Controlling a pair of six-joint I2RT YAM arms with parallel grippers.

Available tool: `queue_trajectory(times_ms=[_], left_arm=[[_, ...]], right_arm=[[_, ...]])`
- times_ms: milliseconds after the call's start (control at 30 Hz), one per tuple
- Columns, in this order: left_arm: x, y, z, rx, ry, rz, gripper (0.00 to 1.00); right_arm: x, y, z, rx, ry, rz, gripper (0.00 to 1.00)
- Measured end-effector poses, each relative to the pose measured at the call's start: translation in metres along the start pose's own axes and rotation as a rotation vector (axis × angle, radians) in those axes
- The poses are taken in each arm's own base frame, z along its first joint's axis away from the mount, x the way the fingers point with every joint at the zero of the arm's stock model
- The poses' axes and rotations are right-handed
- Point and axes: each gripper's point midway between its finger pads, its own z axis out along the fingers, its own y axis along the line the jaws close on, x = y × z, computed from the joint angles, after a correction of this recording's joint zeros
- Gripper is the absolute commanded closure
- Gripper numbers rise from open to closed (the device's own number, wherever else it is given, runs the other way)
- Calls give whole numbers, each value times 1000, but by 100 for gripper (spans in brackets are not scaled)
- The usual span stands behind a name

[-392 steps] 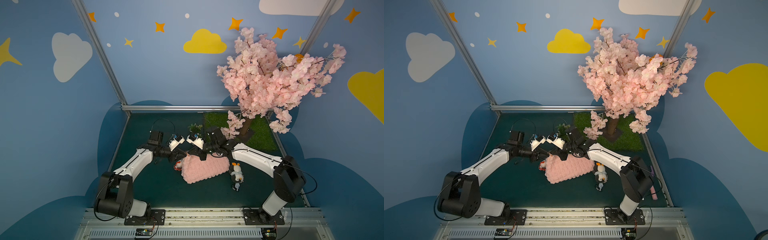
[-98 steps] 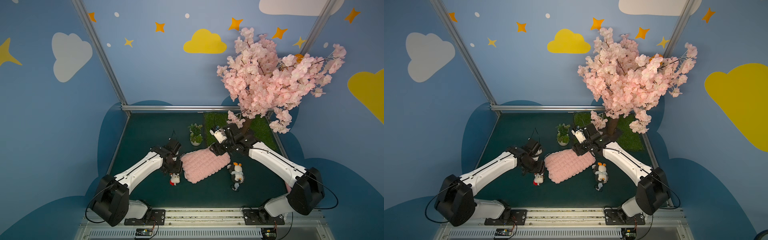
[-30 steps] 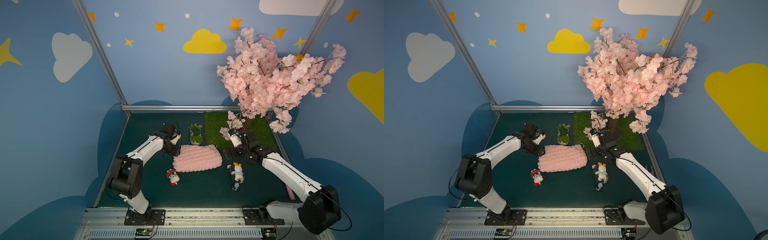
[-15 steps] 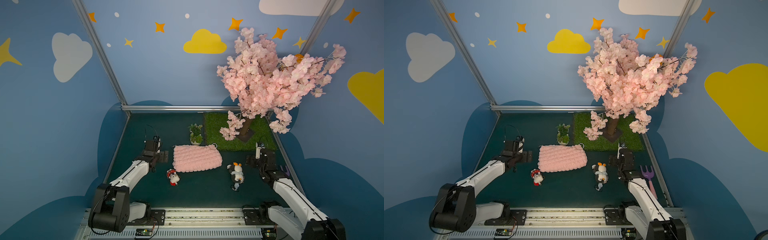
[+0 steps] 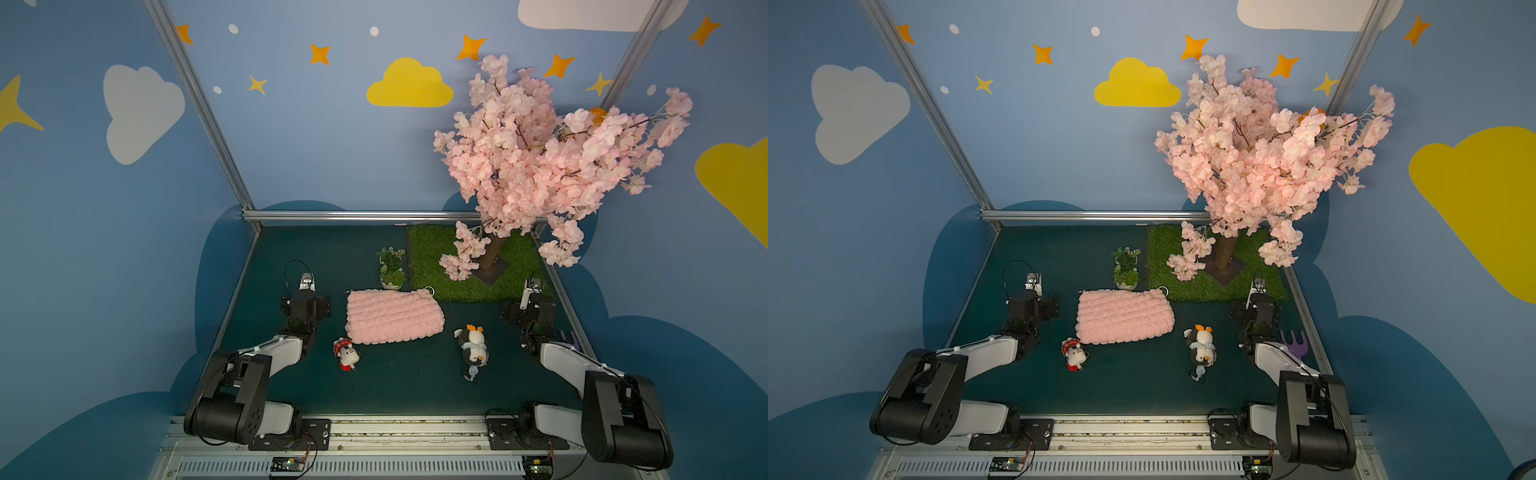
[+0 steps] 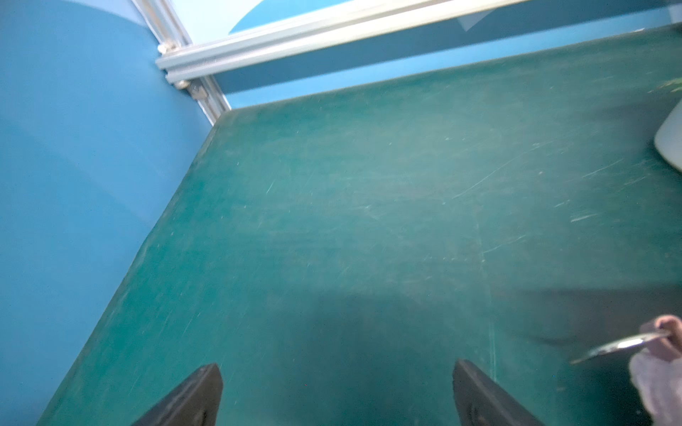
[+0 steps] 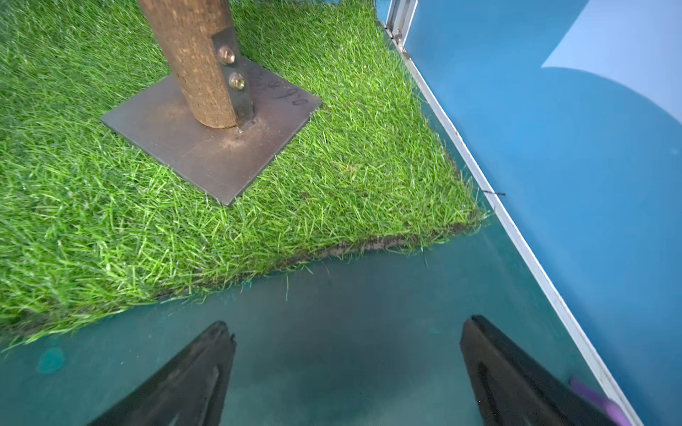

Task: Remove the decoration from the bag
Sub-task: Reset both arms

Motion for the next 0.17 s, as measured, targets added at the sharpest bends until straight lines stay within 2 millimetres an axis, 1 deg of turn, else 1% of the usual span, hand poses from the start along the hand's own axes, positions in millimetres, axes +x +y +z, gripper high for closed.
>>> queue_trajectory(times_ms=[167], left_arm=[[-10,-3,0,9,-41,1,0]], right_arm=[[-6,2,0,-19,-21,-7,2]])
